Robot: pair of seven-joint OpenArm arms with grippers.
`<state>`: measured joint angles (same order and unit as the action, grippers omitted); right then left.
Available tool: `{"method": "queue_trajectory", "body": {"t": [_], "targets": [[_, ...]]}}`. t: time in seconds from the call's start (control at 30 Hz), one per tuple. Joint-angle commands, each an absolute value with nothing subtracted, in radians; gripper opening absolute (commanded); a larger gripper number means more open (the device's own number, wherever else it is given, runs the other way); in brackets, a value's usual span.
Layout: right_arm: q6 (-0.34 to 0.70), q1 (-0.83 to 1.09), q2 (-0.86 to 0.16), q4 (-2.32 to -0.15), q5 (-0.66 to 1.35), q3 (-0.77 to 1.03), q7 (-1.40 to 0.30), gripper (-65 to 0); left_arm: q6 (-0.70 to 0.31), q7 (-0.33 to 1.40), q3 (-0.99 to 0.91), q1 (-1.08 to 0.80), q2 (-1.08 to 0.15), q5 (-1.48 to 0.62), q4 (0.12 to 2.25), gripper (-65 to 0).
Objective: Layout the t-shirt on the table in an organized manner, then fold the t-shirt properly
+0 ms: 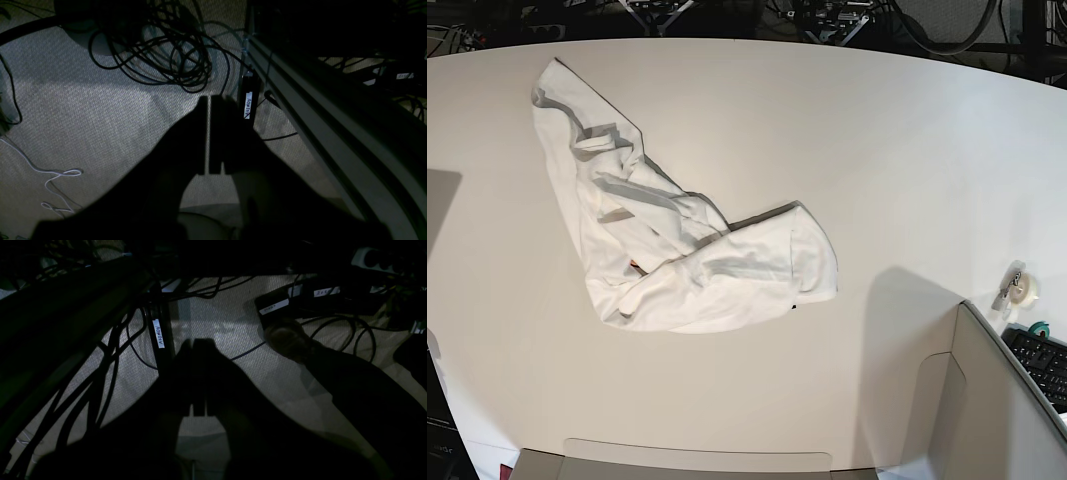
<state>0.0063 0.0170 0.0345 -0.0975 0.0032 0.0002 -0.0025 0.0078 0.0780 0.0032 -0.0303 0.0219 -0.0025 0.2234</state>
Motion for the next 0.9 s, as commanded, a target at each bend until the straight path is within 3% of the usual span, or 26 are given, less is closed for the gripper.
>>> {"method": "queue_trajectory", "body": {"t": [0.0, 0.87], "targets": [[0.004, 0.019, 0.038, -0.102, 0.004, -0.002, 0.007, -64.8, 0.007, 0.071, -0.001, -0.028, 0.024, -0.001, 0.229, -65.0], [0.004, 0.044, 0.044, -0.104, 0.004, -0.002, 0.008, -64.8, 0.007, 0.07, -0.004, -0.042, 0.021, -0.002, 0.229, -65.0]]}}
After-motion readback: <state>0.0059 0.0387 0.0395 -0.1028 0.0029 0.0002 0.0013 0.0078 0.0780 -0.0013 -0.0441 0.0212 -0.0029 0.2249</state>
